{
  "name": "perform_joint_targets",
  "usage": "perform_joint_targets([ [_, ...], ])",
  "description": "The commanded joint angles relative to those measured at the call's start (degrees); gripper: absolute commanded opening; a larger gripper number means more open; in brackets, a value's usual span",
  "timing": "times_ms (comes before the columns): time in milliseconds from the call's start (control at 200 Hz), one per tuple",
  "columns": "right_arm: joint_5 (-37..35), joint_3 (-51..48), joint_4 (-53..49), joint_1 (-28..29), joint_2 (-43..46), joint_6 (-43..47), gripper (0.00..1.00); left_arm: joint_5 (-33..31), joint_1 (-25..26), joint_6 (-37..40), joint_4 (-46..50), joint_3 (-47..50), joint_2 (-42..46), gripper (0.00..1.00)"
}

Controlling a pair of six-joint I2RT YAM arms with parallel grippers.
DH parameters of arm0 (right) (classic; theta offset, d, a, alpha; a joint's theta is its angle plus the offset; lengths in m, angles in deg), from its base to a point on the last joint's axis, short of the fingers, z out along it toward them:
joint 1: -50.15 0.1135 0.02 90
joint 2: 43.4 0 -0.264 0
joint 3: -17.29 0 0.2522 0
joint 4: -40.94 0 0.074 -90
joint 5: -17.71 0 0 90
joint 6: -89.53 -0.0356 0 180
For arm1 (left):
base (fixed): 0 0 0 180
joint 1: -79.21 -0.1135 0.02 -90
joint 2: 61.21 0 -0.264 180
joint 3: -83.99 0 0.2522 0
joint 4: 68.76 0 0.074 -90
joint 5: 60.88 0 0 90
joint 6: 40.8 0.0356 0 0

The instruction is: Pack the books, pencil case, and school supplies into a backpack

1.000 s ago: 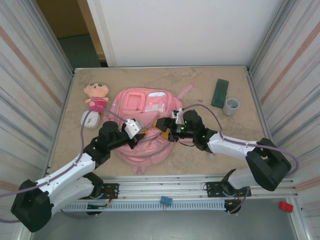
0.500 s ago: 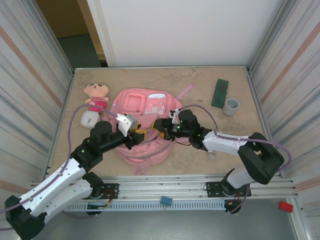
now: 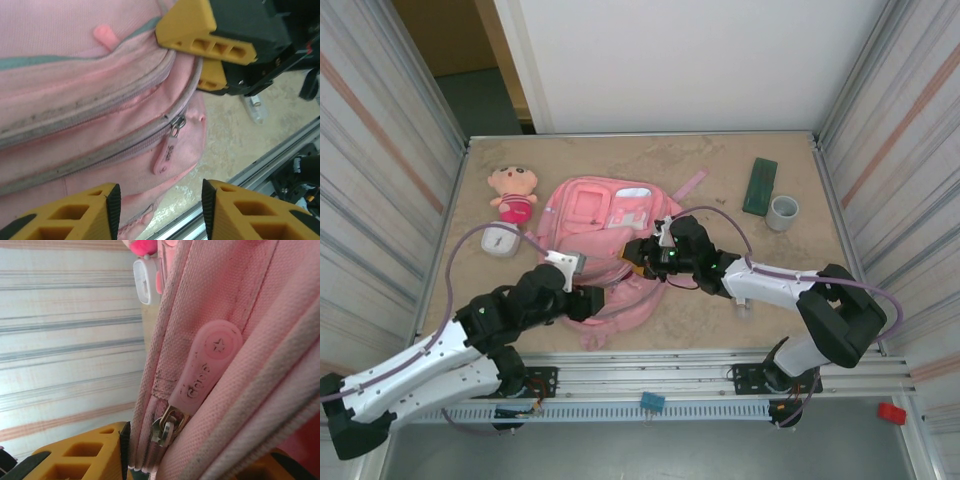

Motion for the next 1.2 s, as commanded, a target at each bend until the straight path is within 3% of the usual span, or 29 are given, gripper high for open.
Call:
perform_joint_targets([
  [0,-0.55,2.73,1.38,1.0,-0.33,2.58,0.37,-6.27,2.12,-6.21,2.53,-2.66,-3.01,0.47],
  [406,-0.14,3.08,-1.34,1.36,1.25,4.65,0.36,-10.05,6.49,-6.47,1.67,-9.32,-16.97,0.52],
  [747,0.22,2.87,-1.61,1.45,3.02,5.95,0.36,-14.15,6.8,-6.41,4.32,-11.7,-23.31,0.51],
  [1193,-0.52,2.5,-0.81,1.44,3.49,6.05,0.32,-11.51,6.92,-8.98,3.37,-9.57,-25.2,0.37],
])
